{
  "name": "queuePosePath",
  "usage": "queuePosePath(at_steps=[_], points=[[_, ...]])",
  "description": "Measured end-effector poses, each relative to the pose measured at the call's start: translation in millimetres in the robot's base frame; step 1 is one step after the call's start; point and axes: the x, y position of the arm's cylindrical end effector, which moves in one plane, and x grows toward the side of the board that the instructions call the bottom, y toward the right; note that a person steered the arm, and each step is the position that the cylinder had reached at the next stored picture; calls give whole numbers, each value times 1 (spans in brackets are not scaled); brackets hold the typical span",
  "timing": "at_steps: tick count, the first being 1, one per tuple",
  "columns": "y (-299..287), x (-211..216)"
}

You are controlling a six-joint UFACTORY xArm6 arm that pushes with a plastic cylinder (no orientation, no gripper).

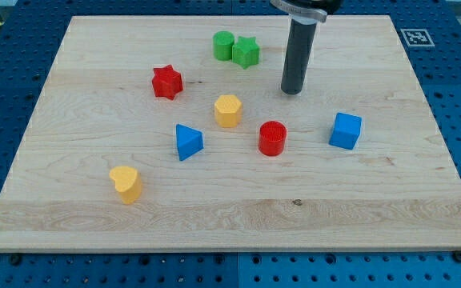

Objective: Move the yellow hexagon parallel above the yellow heart

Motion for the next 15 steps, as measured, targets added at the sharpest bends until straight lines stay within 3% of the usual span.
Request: queuePosePath(at_steps=[15], points=[[-38,36]])
